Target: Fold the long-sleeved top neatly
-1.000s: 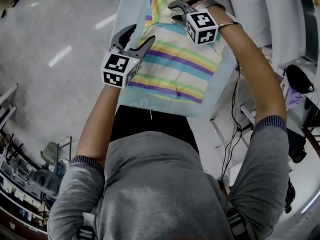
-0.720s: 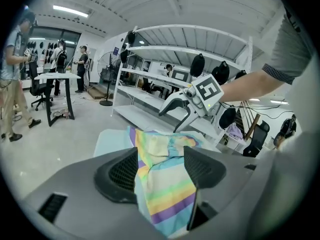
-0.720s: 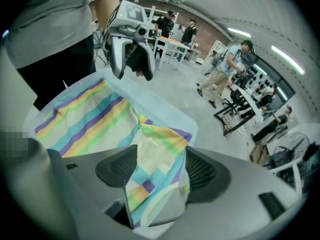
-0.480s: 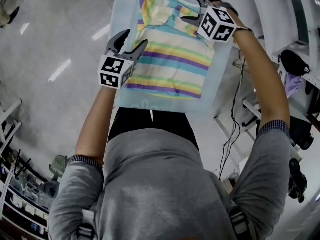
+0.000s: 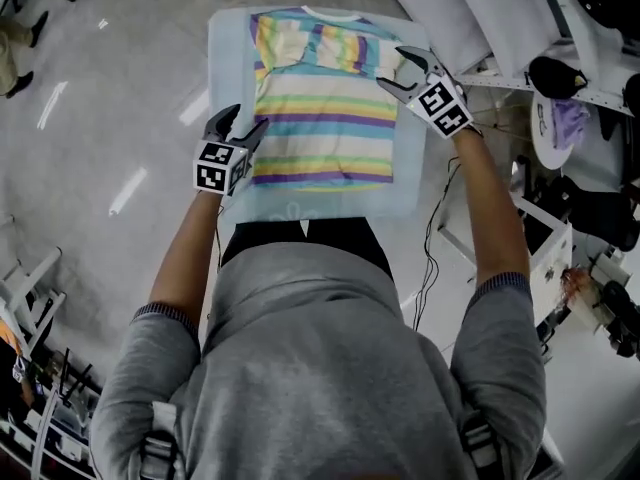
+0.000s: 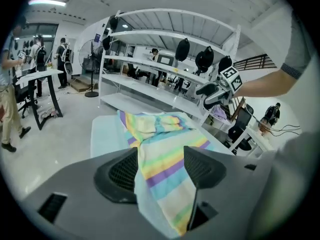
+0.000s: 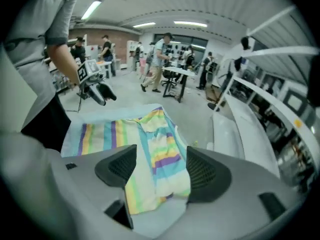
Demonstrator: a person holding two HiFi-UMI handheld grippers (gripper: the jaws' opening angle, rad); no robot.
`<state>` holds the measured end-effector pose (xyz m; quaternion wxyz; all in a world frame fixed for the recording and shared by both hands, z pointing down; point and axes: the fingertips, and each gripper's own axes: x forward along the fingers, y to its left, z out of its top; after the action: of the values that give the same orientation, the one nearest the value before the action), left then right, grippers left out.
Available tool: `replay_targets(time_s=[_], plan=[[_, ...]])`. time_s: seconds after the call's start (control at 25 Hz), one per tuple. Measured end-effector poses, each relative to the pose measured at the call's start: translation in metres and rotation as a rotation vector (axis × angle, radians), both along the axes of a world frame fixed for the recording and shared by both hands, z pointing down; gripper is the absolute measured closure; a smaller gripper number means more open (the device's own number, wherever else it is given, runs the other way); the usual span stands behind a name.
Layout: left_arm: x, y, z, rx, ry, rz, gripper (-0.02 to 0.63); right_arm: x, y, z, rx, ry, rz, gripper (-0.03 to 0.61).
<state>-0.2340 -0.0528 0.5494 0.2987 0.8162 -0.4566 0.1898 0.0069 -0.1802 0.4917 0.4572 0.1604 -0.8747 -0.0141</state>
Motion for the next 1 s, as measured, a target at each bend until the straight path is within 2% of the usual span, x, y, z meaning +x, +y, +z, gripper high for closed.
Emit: replay_targets(time_s=[0.12, 0.2, 0.32, 0.56, 0.68, 0.8, 0.88, 1.0], plan=[[0.002, 0.026, 0.009, -0.048, -0.014, 0.045, 0.310, 0.031, 0.038, 0.008, -0.039, -0.054, 0.163, 0.252], [0.002, 0.042, 0.017, -0.064, -0.034, 0.072, 0.310, 0.046, 0.068, 0.020, -0.062, -0.075, 0.237, 0.252], [0.004, 0.066, 0.028, -0.102, -0.065, 0.102, 0.310, 0.064, 0.119, 0.043, -0.116, -0.069, 0.304, 0.252], [0.013, 0.110, 0.051, -0.168, -0.082, 0.086, 0.310, 0.094, 0.191, 0.083, -0.221, -0.100, 0.450, 0.252], [0.019, 0.129, 0.061, -0.181, -0.102, 0.081, 0.310, 0.104, 0.215, 0.095, -0.245, -0.114, 0.466, 0.252], [0.024, 0.148, 0.073, -0.188, -0.139, 0.073, 0.310, 0.109, 0.237, 0.108, -0.255, -0.101, 0.428, 0.252], [0.030, 0.161, 0.078, -0.183, -0.173, 0.101, 0.310, 0.112, 0.252, 0.117, -0.254, -0.078, 0.380, 0.252], [0.040, 0.180, 0.083, -0.156, -0.249, 0.188, 0.310, 0.115, 0.273, 0.128, -0.249, -0.040, 0.303, 0.252]])
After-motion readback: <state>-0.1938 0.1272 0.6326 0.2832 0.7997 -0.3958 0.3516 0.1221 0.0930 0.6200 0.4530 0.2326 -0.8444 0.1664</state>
